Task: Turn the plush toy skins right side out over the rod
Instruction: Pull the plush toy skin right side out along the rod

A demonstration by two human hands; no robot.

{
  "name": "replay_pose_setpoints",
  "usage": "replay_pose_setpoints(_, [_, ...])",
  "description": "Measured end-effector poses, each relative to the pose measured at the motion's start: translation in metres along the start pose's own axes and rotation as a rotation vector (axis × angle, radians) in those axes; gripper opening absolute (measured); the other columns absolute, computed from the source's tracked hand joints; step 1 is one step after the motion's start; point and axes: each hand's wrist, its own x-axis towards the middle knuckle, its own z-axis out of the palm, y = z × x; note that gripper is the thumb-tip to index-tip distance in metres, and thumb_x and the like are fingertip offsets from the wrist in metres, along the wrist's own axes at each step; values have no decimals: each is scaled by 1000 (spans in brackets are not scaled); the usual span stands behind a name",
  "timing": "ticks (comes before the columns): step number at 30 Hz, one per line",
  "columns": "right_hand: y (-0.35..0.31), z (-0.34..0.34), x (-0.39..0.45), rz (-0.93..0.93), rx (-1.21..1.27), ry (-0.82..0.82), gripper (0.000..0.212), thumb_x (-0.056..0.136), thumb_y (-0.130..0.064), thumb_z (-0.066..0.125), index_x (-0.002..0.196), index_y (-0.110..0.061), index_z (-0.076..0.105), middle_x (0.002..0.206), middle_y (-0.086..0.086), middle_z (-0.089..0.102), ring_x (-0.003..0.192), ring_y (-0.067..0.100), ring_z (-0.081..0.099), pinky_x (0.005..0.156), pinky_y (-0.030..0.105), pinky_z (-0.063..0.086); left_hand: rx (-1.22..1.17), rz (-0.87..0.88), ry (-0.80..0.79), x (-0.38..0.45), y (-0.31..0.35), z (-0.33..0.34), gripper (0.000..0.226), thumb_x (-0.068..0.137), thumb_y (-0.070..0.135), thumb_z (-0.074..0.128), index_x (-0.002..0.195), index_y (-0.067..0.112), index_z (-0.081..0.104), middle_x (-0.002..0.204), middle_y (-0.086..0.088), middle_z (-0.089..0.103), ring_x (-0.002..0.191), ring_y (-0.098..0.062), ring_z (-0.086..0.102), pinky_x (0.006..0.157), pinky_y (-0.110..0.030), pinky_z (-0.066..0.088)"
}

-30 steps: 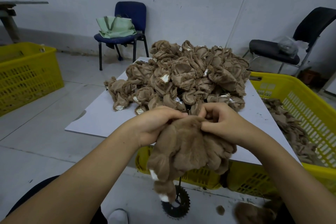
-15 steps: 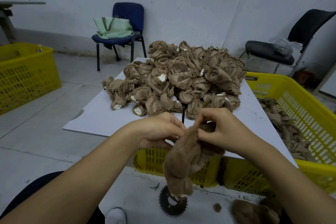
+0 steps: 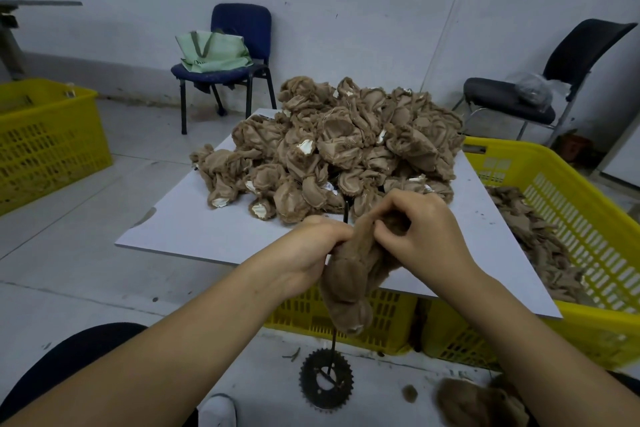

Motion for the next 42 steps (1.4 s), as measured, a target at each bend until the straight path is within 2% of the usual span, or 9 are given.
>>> replay_pose_setpoints(4, [0,1,-1,27,-48,76,13,82,-16,72,84,-27,65,82,-12,64,83,10,58,92,41,40,59,70,-9,-3,7,0,16,93,2,54,103,-1,65,94,-15,52,91,-24,47,81,-39,36])
replay_pose_setpoints(9, [3,1,2,107,11,144,19,85,-15,69,87,-32,60,86,-18,62,91,-1,51,102,36,26,121,164,-65,-5,15,-6,23,104,22,53,83,13,57,76,0,61,72,-10,56,64,-22,42])
replay_pose_setpoints(13, [4,5,3,181,80,100,12,89,-20,63,91,-32,63,91,-16,64,98,-18,43,106,35,21,-9,199,46,-1,17,-8,24,102,17,57,83,6,66,79,-11,65,74,-19,61,66,-26,50])
replay_pose_setpoints(15, [3,9,4,207,90,59,15,91,-18,62,93,-33,62,91,-13,64,94,-8,46,105,33,21,-88,164,1,-1,20,-9,29,99,25,62,92,-1,72,83,-12,70,79,-22,66,71,-27,54])
replay_pose_setpoints(18, [2,11,6,196,62,20,19,91,-15,60,94,-33,60,88,-15,58,87,-1,41,103,31,23,-5,138,-82,-4,21,-11,35,85,37,75,93,2,75,90,-10,75,92,-22,71,85,-31,54])
replay_pose_setpoints(22, [1,11,10,209,71,-2,13,91,-15,60,96,-26,66,88,-13,60,93,9,48,103,42,34,194,197,24,-1,22,-18,12,85,10,77,73,10,75,73,-2,70,76,-11,66,73,-26,53])
replay_pose_setpoints(28, [0,8,17,247,226,-56,12,94,-17,59,97,-25,68,94,-8,66,100,19,58,98,55,43,103,160,-32,1,26,-24,44,96,2,60,57,21,69,71,-1,68,72,-13,65,73,-26,52])
replay_pose_setpoints(35, [1,15,26,316,324,-95,12,97,-19,58,91,-23,68,86,-8,67,87,14,62,82,49,53,30,121,58,7,31,-29,14,95,0,59,102,-6,70,98,-21,72,92,-28,70,91,-40,57])
replay_pose_setpoints(42, [9,28,37,410,355,-104,11,97,-20,58,95,-23,68,90,-9,68,89,10,63,83,41,55,36,71,113,21,35,-33,16,92,1,64,83,7,75,83,-11,76,78,-21,74,69,-29,60])
